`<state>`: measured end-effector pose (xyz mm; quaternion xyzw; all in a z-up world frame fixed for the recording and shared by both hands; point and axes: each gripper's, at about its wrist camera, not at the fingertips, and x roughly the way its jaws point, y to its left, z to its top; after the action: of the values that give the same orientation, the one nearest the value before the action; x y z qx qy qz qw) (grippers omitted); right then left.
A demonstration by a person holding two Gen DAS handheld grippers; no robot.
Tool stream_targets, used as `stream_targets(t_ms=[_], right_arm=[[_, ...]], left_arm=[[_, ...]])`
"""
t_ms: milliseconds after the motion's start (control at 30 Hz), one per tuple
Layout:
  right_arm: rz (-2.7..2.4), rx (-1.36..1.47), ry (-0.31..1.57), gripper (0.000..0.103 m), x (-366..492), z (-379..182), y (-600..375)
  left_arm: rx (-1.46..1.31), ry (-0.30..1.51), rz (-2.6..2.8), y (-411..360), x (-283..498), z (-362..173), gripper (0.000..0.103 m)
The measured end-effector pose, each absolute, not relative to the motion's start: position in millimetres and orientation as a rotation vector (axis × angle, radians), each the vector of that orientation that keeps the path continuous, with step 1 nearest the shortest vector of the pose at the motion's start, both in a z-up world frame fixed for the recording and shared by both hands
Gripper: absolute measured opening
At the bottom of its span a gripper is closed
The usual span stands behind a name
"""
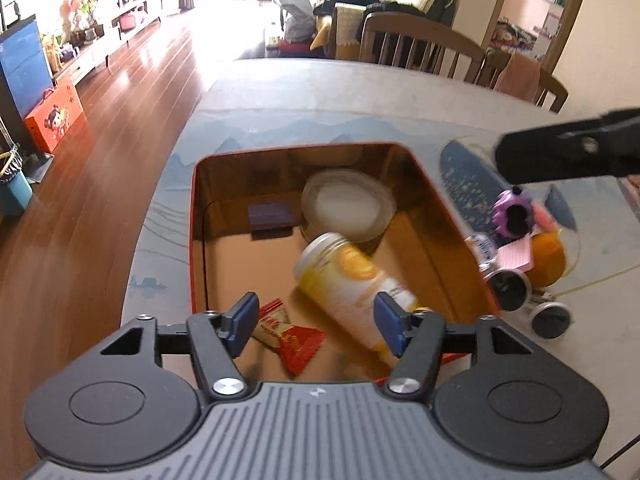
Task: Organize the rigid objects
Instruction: 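Withdraw both grippers from the red tin back over the table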
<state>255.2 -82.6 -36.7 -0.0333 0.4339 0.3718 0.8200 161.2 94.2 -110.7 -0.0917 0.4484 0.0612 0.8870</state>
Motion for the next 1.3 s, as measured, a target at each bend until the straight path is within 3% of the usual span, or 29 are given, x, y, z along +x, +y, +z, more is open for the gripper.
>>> stream_targets(t_ms=[200,633,1300], right_arm=[[0.776,-0.028,0.861,0.1,246,-19,-127],[0.69,-0.046,0.775,0.103,240,-16,-218],[0.654,-0.131,0.869,0.103,291,-67,-294]], left_arm=[[-0.198,0.871,0.115,76,151,-86,0.071],[-0.203,0.8,0.061,22,140,-58,0.084],[-0.132,0.89,-0.031,-87,165,-101,0.084]])
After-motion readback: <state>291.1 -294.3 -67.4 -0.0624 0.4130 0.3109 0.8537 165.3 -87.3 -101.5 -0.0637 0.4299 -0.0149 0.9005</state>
